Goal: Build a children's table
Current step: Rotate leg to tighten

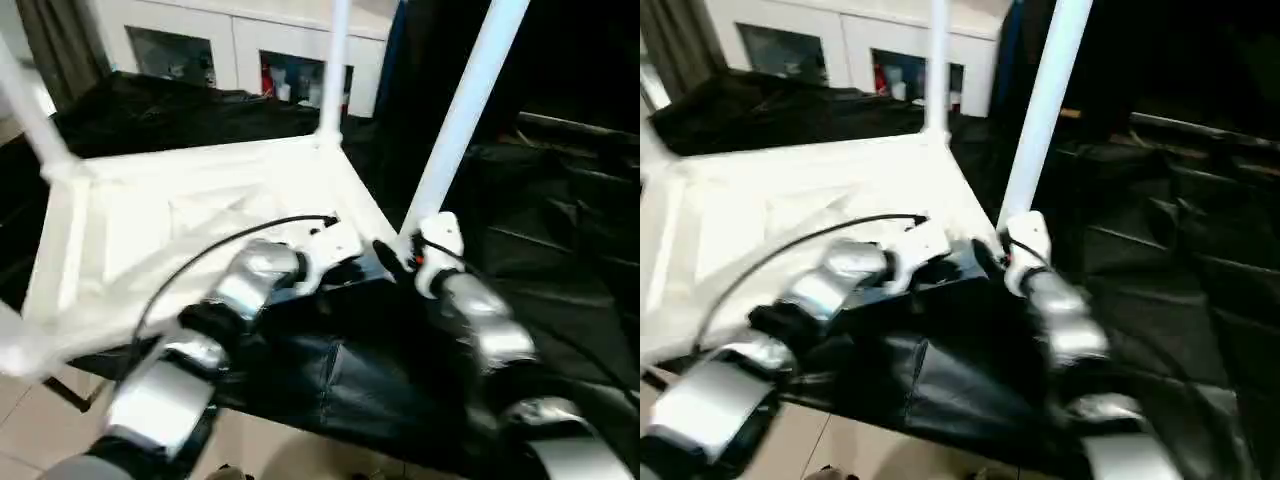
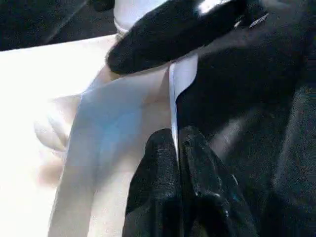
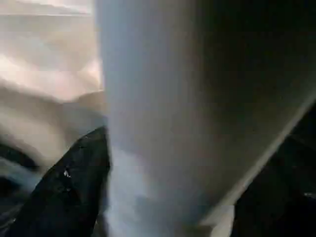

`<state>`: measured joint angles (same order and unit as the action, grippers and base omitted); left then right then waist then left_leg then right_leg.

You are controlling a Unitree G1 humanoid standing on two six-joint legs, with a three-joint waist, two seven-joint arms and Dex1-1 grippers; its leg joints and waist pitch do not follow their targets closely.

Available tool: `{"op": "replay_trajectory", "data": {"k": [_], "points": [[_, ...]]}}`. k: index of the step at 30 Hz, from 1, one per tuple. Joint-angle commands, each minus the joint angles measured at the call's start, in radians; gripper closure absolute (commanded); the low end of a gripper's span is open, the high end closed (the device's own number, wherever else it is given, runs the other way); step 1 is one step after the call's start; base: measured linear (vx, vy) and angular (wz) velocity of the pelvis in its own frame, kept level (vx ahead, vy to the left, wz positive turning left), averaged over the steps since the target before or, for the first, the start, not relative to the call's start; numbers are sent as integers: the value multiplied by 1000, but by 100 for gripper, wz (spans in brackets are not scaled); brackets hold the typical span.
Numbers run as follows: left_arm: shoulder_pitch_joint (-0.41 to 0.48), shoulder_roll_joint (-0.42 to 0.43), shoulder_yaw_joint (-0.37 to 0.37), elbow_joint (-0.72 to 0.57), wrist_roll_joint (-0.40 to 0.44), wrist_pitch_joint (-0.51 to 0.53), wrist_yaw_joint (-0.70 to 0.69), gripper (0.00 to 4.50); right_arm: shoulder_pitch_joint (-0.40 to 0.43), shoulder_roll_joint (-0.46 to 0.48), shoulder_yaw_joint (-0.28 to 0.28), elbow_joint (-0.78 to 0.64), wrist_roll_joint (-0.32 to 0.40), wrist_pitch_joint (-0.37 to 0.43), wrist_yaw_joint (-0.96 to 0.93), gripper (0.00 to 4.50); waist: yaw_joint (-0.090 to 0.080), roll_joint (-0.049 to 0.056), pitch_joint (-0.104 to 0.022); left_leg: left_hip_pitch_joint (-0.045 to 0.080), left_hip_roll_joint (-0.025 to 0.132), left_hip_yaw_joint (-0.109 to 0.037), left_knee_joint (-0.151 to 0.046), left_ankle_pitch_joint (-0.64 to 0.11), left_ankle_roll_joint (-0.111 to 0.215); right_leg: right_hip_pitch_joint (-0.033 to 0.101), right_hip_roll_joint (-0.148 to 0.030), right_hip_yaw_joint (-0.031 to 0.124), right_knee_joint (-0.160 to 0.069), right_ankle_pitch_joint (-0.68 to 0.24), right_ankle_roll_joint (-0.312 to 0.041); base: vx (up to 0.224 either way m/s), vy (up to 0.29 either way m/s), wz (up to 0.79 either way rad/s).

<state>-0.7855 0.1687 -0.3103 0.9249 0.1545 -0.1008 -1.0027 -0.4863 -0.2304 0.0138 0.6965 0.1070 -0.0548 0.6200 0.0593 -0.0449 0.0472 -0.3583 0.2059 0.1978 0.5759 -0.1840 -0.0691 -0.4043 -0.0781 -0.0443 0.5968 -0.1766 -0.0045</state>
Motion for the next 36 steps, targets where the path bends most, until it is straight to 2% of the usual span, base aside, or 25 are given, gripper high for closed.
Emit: {"op": "replay_trajectory", "data": {"k": [1,2,4,5,8,14,15,17,18,21,22,26,27,28,29,30,31,32,33,34,35,36], "points": [[47,21,-28,-8,-25,-42,-146,450,20,-72,27,-84,43,14,185,64,7,-5,-61,3,28,-10,-59,-180,94,51,-60,36,-62,-117,-236,0,0,0],[48,25,-25,-12,-33,-41,-161,450,26,-80,33,-92,45,15,206,64,6,-5,-60,4,29,-9,-58,-168,102,49,-58,36,-57,-80,-250,0,0,0],[50,34,-17,-21,-50,-40,-197,450,36,-98,47,-103,49,10,255,64,7,-5,-61,5,29,-8,-58,-167,103,50,-60,35,-55,-79,-264,0,0,0],[54,43,-17,-34,-60,-35,-230,450,49,-115,64,-119,54,11,303,64,6,-9,-60,5,30,-8,-58,-172,102,49,-60,35,-57,-87,-266,0,0,0],[62,81,-21,-77,-87,-21,-329,450,91,-166,107,-177,75,28,437,64,14,-7,-57,8,34,-7,-60,-196,92,49,-59,34,-59,-132,-263,0,0,0],[71,102,-20,-108,-110,-7,-395,450,98,-190,118,-194,79,50,509,64,30,-6,-55,10,36,-4,-62,-210,61,44,-60,36,-60,-174,-251,0,0,0],[71,101,-19,-108,-110,-8,-393,450,97,-188,116,-192,80,52,508,79,30,-6,-56,9,35,-4,-61,-206,60,45,-61,36,-59,-169,-250,0,0,0],[74,100,-17,-113,-110,-6,-394,450,96,-187,114,-197,90,61,510,79,30,-6,-56,9,34,-5,-61,-204,57,45,-61,35,-59,-168,-248,0,0,0],[78,99,-15,-120,-112,-2,-395,450,99,-185,112,-209,104,75,515,107,30,-7,-57,8,34,-5,-61,-194,59,47,-61,35,-58,-155,-249,0,0,0],[81,97,-13,-121,-112,-2,-393,450,106,-188,113,-221,112,88,529,125,30,-5,-57,8,33,-5,-60,-189,62,47,-60,35,-57,-146,-251,0,0,0],[82,97,-13,-122,-112,-1,-393,450,107,-188,112,-222,113,90,532,149,30,-7,-57,8,33,-5,-60,-190,62,47,-60,35,-58,-151,-249,0,0,0],[82,91,-8,-110,-101,-10,-352,450,115,-181,104,-222,116,105,519,168,31,-9,-57,8,33,-5,-59,-189,61,47,-60,35,-59,-164,-242,0,0,0],[73,80,1,-84,-79,-16,-270,450,117,-167,91,-209,117,121,482,173,30,-9,-57,8,32,-6,-60,-190,60,46,-61,35,-60,-173,-239,0,0,0],[60,69,9,-56,-61,-9,-197,450,115,-156,84,-188,101,120,434,176,27,-13,-57,7,32,-6,-60,-196,57,45,-61,36,-62,-184,-235,0,0,0],[60,69,9,-56,-61,-9,-197,450,115,-156,84,-188,101,120,434,177,27,-11,-55,12,30,-7,-61,-212,50,41,-63,36,-68,-222,-227,0,0,0],[50,60,15,-36,-49,-3,-143,450,112,-147,79,-170,87,117,393,178,27,-13,-55,11,29,-7,-61,-216,48,43,-64,36,-69,-237,-222,0,0,0],[32,35,27,-3,-35,9,-51,450,98,-108,49,-119,53,114,239,178,23,-12,-53,10,29,-8,-63,-223,39,39,-63,37,-72,-267,-210,0,0,0],[26,20,31,8,-32,14,-15,450,92,-85,30,-98,45,121,161,178,22,-11,-53,14,27,-10,-64,-236,23,37,-64,36,-76,-305,-197,0,0,0],[19,2,31,18,-26,23,22,450,86,-57,7,-79,43,134,75,178,17,-14,-53,8,26,-13,-67,-236,13,42,-64,35,-77,-326,-183,0,0,0],[15,-9,30,24,-22,29,42,450,83,-41,-8,-71,44,144,26,179,16,-14,-54,8,26,-14,-68,-232,9,42,-64,35,-77,-332,-176,0,0,0],[10,-21,29,32,-16,32,71,450,79,-23,-22,-63,43,156,-29,180,14,-13,-53,11,26,-12,-68,-238,7,37,-63,36,-79,-337,-173,0,0,0],[4,-38,27,42,-11,36,101,450,76,-1,-38,-54,46,171,-90,180,11,-6,-55,13,25,-13,-67,-248,4,37,-62,36,-81,-331,-173,0,0,0]]}}
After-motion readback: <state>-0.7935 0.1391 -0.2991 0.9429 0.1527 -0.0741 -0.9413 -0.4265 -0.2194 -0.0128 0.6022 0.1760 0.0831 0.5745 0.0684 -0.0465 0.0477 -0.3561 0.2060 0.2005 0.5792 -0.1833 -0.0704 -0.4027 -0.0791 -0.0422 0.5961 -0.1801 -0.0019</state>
